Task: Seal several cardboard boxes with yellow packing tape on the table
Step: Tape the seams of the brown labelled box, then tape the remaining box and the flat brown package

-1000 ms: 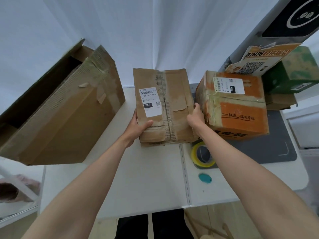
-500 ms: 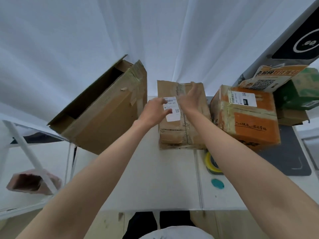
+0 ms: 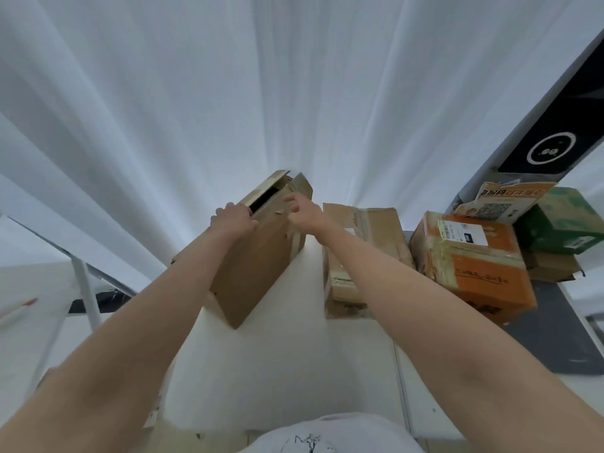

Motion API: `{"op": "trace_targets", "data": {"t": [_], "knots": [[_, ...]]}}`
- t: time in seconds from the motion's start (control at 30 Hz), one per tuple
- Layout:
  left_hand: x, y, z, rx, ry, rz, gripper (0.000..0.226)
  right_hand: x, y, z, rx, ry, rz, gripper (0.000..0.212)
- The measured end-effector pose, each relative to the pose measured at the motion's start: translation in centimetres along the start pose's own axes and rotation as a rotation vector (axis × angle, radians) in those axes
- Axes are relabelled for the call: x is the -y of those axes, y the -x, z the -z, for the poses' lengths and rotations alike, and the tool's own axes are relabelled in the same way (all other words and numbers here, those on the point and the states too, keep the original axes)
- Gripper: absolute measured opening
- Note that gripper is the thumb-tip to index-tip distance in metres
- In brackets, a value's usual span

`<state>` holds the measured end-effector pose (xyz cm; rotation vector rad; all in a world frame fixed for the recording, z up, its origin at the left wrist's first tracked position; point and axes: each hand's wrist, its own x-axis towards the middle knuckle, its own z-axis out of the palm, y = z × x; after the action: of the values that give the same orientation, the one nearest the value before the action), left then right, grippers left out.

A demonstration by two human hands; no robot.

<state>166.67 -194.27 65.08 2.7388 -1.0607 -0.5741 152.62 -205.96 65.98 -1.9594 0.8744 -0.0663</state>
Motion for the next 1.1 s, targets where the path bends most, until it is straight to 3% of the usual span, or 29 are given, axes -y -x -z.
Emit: {"op": "trace_targets", "data": {"t": [0.3,0.47,0.6,0.7,0.87,1.0,1.1], "knots": [[-0.6,0.2,0.4,-0.039,-0.149,0.004,0.021,2.4,-0.9,-3.8,0.241,0.522,0.074,0.071],[0.1,-0.3,0.8,-0.106,-0.124,-0.082,0.011,2.3,-1.1,-4.5,0.176,0.661,0.117,0.088],[0.5,-0.5,1.4,-0.124,-0.149,-0.128,0.025,2.8,-0.7,-4.4,0.102,0.822,0.185,0.056],[0.8,-0.9,1.4,-0.117,-0.202,-0.165,0.03,2.7,-0.9,-4.5,0.0,0.804,0.176,0.033],[0.9,-1.0,1.3,-0.048,-0.247,-0.18,0.035,2.4,-0.2,-3.2,-0.027,0.706,0.212,0.024],[0.6,-0.9,2.6,0.026,-0.146,-0.205,0.016,2.2,0.4,-3.1,0.016,0.699,0.234,0.014],[0.7,-0.8,3.2,0.178,-0.191,-0.205,0.04,1.8,1.2,-3.3,0.019,0.713,0.33,0.012]]}}
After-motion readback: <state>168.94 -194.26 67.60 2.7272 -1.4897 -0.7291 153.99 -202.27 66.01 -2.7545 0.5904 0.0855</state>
